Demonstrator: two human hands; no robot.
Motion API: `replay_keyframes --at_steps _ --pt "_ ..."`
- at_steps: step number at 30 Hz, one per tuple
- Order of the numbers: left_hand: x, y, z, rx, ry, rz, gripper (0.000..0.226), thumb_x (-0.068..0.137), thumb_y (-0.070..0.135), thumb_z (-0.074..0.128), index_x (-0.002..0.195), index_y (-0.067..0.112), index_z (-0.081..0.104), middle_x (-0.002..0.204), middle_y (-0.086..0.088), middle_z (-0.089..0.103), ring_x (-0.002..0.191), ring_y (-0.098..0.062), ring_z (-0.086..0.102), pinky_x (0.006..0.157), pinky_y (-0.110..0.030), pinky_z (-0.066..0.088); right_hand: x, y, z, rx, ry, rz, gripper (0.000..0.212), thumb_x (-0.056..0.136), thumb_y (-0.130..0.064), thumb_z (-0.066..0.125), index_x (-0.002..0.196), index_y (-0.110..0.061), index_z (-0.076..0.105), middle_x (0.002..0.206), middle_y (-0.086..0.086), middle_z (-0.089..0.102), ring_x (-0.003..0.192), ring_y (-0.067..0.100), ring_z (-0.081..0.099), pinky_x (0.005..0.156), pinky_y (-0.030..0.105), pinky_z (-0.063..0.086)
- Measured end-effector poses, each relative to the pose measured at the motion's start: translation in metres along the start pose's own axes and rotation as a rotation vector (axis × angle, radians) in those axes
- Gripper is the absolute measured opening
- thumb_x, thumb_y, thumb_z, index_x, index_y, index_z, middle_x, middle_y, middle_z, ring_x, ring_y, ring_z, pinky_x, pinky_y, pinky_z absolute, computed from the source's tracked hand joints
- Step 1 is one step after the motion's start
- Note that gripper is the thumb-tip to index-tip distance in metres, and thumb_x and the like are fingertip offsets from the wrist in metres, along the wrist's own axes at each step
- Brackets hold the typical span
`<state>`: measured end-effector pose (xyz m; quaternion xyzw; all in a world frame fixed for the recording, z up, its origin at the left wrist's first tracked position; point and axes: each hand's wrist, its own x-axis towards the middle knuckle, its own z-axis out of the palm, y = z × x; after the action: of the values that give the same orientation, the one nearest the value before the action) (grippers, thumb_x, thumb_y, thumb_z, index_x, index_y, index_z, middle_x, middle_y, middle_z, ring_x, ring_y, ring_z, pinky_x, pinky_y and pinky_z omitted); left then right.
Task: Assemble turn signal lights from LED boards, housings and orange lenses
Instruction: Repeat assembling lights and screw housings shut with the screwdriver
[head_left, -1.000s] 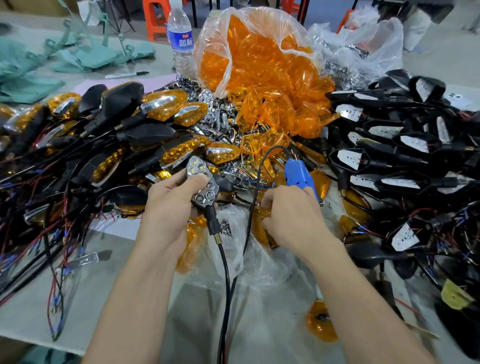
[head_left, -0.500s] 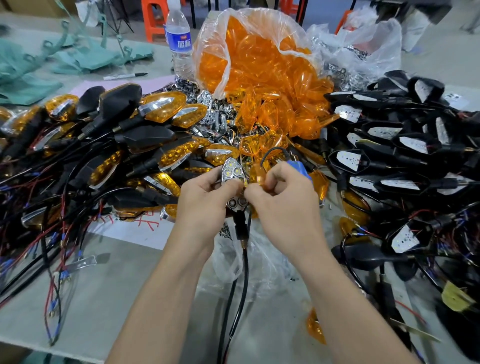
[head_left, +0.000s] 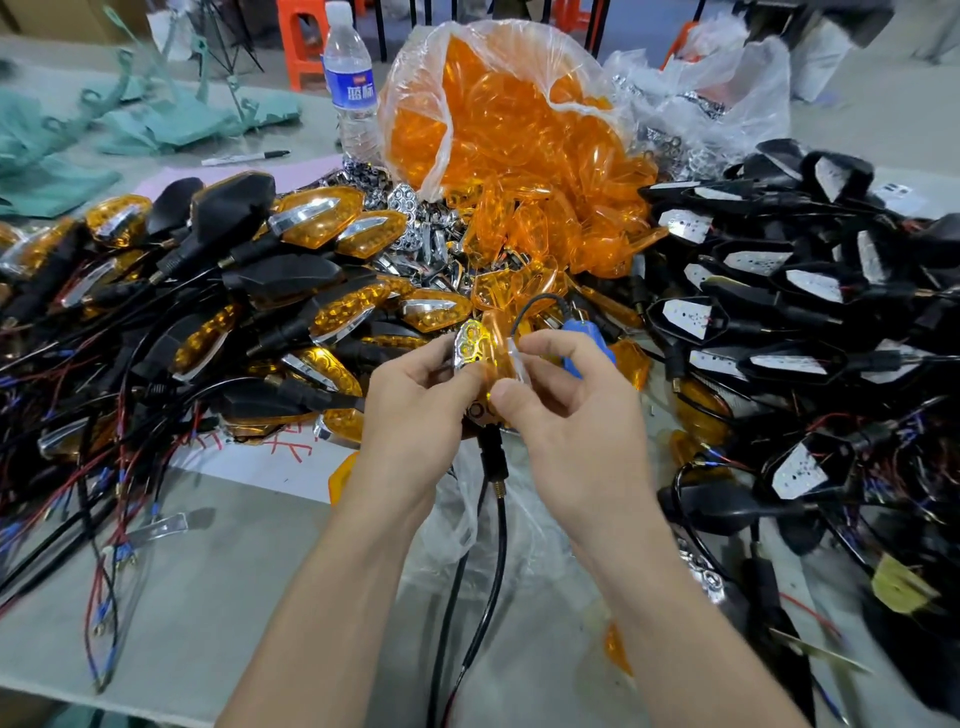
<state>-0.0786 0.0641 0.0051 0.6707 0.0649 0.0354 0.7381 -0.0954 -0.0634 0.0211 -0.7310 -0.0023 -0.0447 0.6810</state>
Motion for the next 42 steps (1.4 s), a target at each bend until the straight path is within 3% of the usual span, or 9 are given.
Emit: replay_keyframes --at_steps 8,12,16,20,24,27,32,37,42 --pt "-0.004 0.002 0.005 0.001 -0.032 0.012 0.031 0.100 0.005 0.062 0.113 0.026 0.080 0.099 -0.004 0.081 0.095 -0.024 0.077 0.075 -0.034 0.065 -0.015 0.003 0.007 -0.079 0.056 -0.049 0.030 0.087 -0.020 0.068 0.110 -0.038 0.064 0.098 -0.018 0.078 0.094 0.004 0.075 0.085 0.033 0.060" --pt "-0.004 0.002 0.002 -0.039 -0.013 -0.030 0.029 0.099 0.008 0.066 0.112 0.029 0.080 0.106 -0.004 0.080 0.096 -0.020 0.073 0.089 -0.047 0.060 -0.003 0.008 -0.006 0.021 0.164 0.083 0.035 0.083 -0.025 0.074 0.115 -0.036 0.067 0.093 -0.014 0.079 0.083 0.002 0.074 0.082 0.032 0.057" --pt "-0.003 0.002 -0.003 -0.080 -0.021 -0.104 0.031 0.099 0.012 0.067 0.112 0.037 0.079 0.112 -0.006 0.079 0.108 -0.031 0.074 0.097 -0.063 0.055 0.003 0.007 -0.025 0.028 0.212 0.140 0.033 0.087 -0.019 0.074 0.116 -0.035 0.068 0.094 -0.008 0.080 0.090 0.014 0.075 0.091 0.049 0.059" --pt "-0.004 0.003 0.004 -0.044 -0.034 -0.012 0.036 0.096 0.003 0.067 0.107 0.035 0.081 0.104 -0.002 0.081 0.100 -0.024 0.076 0.091 -0.048 0.060 -0.004 0.003 -0.016 -0.052 0.142 0.019 0.035 0.085 -0.023 0.073 0.117 -0.035 0.066 0.091 -0.021 0.078 0.080 0.000 0.073 0.074 0.021 0.057" --pt "-0.005 0.001 0.011 -0.033 -0.041 0.015 0.029 0.099 0.004 0.066 0.116 0.024 0.079 0.101 -0.004 0.081 0.096 -0.025 0.078 0.077 -0.037 0.065 -0.012 0.002 -0.001 -0.116 0.082 -0.036 0.035 0.092 -0.008 0.069 0.103 -0.041 0.067 0.092 -0.028 0.075 0.090 -0.005 0.072 0.078 0.012 0.053" --pt "-0.007 0.001 0.010 -0.068 -0.085 -0.034 0.028 0.106 0.012 0.057 0.121 0.024 0.077 0.106 -0.004 0.080 0.099 -0.021 0.077 0.075 -0.028 0.061 -0.015 0.000 0.001 -0.196 0.070 -0.076 0.037 0.094 -0.010 0.067 0.097 -0.047 0.067 0.094 -0.025 0.074 0.090 0.000 0.071 0.079 0.016 0.055" --pt "-0.009 0.002 0.007 -0.239 -0.174 -0.113 0.041 0.108 0.003 0.044 0.127 0.026 0.072 0.116 -0.004 0.079 0.104 -0.022 0.076 0.074 -0.025 0.061 -0.014 0.004 0.001 -0.257 0.116 -0.085 0.035 0.097 -0.018 0.067 0.129 -0.030 0.070 0.106 -0.023 0.075 0.101 0.000 0.070 0.099 0.036 0.056" --pt "-0.007 -0.001 0.001 -0.218 -0.190 -0.081 0.039 0.106 0.001 0.050 0.130 0.024 0.071 0.118 -0.007 0.078 0.110 -0.025 0.075 0.078 -0.028 0.061 -0.013 0.008 0.000 -0.269 0.108 -0.116 0.042 0.096 -0.018 0.069 0.137 -0.026 0.068 0.112 -0.030 0.069 0.107 -0.004 0.068 0.103 0.032 0.055" --pt "-0.006 -0.001 -0.009 -0.166 -0.191 -0.026 0.039 0.101 -0.004 0.056 0.126 0.020 0.073 0.115 -0.010 0.078 0.109 -0.027 0.075 0.090 -0.037 0.062 -0.010 0.009 -0.005 -0.254 0.063 -0.130 0.043 0.093 -0.003 0.066 0.127 -0.030 0.073 0.097 -0.037 0.072 0.097 -0.008 0.070 0.088 0.012 0.053"
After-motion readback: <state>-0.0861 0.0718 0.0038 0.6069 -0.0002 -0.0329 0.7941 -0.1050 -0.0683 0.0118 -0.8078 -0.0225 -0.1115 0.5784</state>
